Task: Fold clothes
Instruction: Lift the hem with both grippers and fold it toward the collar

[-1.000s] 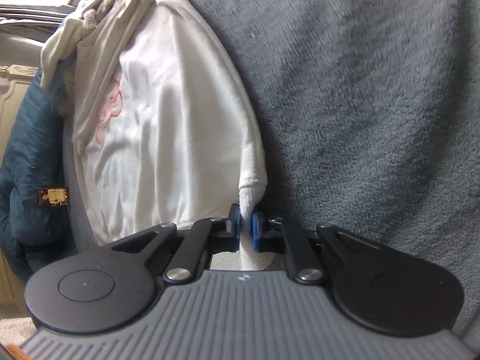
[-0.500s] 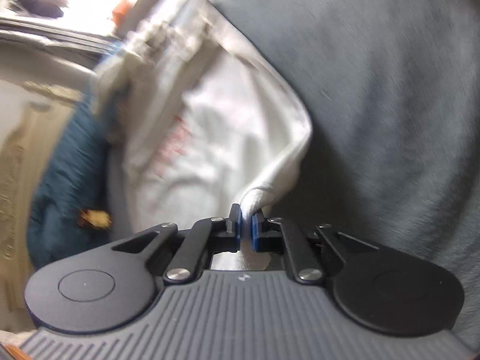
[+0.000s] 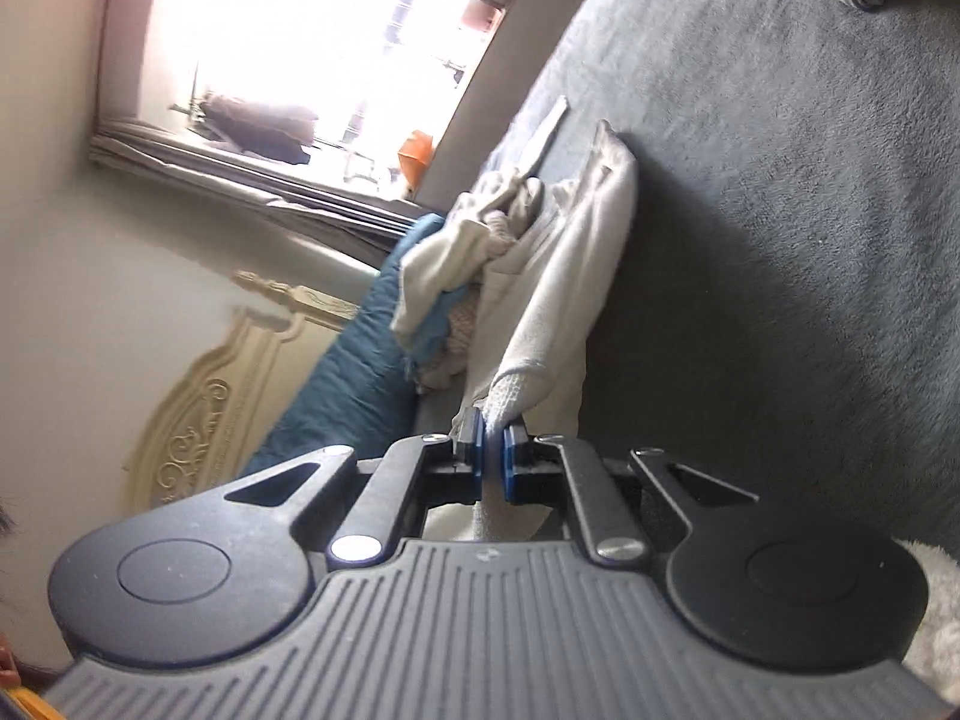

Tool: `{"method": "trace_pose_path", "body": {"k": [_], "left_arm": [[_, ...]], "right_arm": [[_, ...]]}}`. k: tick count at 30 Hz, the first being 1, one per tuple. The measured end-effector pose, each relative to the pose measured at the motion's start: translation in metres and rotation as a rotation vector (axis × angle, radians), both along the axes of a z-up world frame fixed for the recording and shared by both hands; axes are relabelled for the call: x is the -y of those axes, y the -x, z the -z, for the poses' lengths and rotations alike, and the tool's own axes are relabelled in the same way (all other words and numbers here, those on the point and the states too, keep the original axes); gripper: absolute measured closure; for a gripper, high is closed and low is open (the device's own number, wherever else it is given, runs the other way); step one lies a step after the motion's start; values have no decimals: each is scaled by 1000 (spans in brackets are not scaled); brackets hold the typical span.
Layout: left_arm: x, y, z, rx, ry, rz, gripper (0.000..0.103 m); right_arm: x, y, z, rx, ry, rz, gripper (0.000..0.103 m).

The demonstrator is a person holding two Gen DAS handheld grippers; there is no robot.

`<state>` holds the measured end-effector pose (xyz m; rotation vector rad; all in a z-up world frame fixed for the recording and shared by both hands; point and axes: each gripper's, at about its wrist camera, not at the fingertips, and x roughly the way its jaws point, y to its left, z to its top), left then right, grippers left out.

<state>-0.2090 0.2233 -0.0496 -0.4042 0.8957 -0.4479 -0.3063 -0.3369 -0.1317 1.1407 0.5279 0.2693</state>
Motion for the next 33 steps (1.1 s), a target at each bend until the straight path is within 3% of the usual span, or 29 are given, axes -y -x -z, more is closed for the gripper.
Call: {"method": "trace_pose_path", "body": {"k": [10,18,24,33], "left_arm": [[-17,37,-17,-14,19,-28,97],[-30,48,-10,-75,24,-53,97],[-31,23,-7,-69,48,-70,97],[-37,-46,-4,-29,142,-128,97]], "right_arm": [[-8,37,-16,44,-37,-23,99],[-24,55,-15,24,-73,-59,99],[-19,36,-17,12,-94,-59,98],[-13,-29,-31,-13,-81,-60,98]]}}
